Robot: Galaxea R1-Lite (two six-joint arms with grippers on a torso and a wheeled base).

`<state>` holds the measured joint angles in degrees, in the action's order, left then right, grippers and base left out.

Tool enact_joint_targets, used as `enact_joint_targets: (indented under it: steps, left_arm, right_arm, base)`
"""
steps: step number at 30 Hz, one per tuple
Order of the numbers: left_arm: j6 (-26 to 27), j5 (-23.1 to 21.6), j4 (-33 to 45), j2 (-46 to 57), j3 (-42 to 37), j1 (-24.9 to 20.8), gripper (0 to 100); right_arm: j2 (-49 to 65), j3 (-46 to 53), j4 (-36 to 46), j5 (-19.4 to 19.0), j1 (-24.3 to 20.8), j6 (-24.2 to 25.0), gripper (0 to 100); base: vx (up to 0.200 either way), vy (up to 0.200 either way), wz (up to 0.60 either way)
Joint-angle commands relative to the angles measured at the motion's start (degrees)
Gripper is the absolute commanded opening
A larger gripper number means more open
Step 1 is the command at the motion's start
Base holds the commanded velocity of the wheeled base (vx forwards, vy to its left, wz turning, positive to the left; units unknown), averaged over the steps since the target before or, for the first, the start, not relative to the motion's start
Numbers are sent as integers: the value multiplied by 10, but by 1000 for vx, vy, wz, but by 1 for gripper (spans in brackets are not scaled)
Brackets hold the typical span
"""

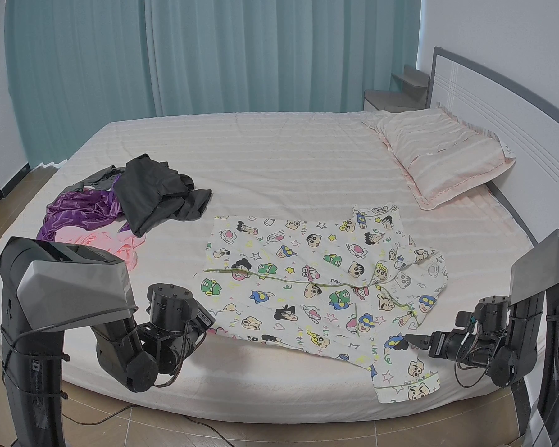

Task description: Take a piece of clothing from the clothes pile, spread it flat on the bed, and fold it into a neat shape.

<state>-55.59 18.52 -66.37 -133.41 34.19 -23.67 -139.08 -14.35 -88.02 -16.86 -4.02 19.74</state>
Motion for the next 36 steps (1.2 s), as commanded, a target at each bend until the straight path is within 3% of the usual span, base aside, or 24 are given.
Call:
enact_joint_targets:
  steps: [1,14,17,23,36]
  left_arm:
    - [-5,20,-9,1,-1,5,0]
    - [-5,34,-10,-14,3,34,0]
    - [-6,34,-10,-15,3,39,0]
    - [-6,56,-10,-15,-4,51,0]
    - [-29,56,-10,-26,-33,46,0]
  right_arm:
    - [-35,-38,21,2,-6,-3,100]
    - [-21,-26,28,-11,8,-7,100]
    - [-11,-11,21,-42,4,-11,100]
    - [-11,-12,28,-48,-2,-11,100]
    - [-29,-16,26,-68,-24,-32,100]
  base:
    - [0,0,0]
    - [0,0,0]
    - [0,0,0]
    - [0,0,0]
    - [0,0,0]
